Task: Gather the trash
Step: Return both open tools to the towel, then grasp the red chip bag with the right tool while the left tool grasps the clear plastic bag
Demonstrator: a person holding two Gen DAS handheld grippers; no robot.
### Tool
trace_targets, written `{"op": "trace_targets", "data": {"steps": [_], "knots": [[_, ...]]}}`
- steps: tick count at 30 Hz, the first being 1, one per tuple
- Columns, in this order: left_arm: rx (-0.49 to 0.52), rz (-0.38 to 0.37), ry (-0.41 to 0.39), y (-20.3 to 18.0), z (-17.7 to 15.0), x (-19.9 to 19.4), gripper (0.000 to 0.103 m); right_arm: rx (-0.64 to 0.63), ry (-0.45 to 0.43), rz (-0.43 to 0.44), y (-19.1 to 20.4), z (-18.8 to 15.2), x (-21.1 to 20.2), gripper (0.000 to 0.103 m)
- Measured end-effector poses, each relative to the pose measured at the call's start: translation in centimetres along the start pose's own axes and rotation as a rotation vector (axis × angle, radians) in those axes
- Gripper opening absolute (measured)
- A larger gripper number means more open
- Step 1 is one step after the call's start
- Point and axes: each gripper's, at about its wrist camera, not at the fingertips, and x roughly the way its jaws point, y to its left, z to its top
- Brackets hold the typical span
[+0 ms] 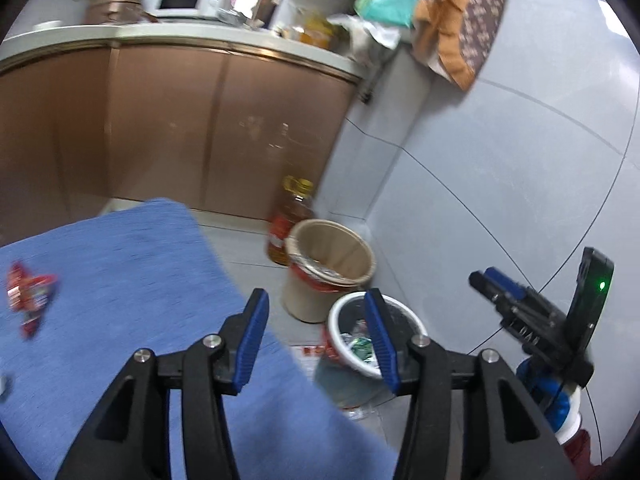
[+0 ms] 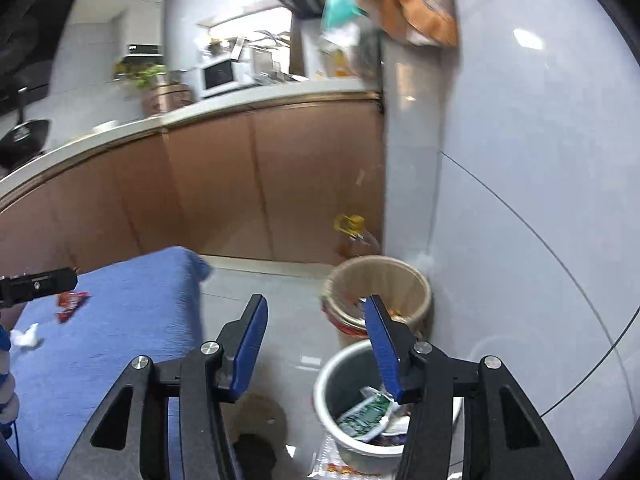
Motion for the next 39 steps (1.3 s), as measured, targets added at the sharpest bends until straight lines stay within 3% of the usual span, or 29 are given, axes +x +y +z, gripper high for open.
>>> {"op": "trace_targets", "data": {"steps": [11, 20, 28, 39], "knots": [[-0.101, 0.231, -0.144, 9.0, -5.3, -15.1, 0.051, -0.137, -0.060, 0.217, 9.8, 2.4, -3.0, 0.052], [-0.189, 0.392, -0.138, 17.1, -11.5, -21.8, 0.052, -0.205, -0.031, 0.333, 16.0, 2.3, -2.7, 0.054], [-0.151, 0.434, -0.090, 20.4, -11.3, -22.4, 0.052, -0.256, 0.017, 0.422, 20.5, 2.0, -0.4, 0.058], [0.020, 0.427, 0.122, 24.6, -9.7, -14.0, 0.052, -0.356, 0.130, 0.547, 30.0, 1.3, 8.1, 0.072]]}}
